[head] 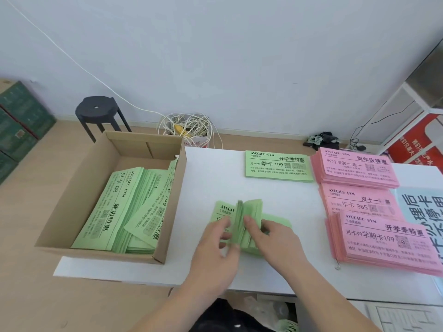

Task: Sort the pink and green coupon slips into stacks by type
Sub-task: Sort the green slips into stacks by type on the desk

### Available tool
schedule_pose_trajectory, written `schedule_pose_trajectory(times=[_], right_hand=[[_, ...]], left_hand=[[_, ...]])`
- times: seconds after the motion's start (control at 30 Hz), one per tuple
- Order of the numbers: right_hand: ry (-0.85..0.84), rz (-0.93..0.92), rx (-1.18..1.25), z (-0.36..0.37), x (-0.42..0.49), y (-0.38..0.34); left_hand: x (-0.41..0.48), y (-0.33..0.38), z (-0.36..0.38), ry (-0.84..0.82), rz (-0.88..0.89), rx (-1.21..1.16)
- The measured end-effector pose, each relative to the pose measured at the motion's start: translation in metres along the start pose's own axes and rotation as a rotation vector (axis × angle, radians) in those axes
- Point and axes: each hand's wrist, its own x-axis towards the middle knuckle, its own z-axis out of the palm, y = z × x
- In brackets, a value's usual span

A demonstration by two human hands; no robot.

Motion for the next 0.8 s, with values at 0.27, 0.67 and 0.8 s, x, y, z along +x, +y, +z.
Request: schedule_pose_trajectory(times=[0.27, 0.67, 0.8], right_hand=[[-0.017, -0.02, 0.076, -0.007, -0.007, -0.002], [-0.01, 0.006, 0.068, -0.002, -0.003, -0.001], [-0.015, 0.027, 0.04, -0.001, -0.004, -0.003]], left_hand=[[-0.009, -0.015, 0.009, 0.021, 0.068, 0.127], [0.011, -0.011, -0.006, 0.008, -0.039, -0.004], [-0.008, -0.017, 0.009, -0.172, 0.218, 0.273]])
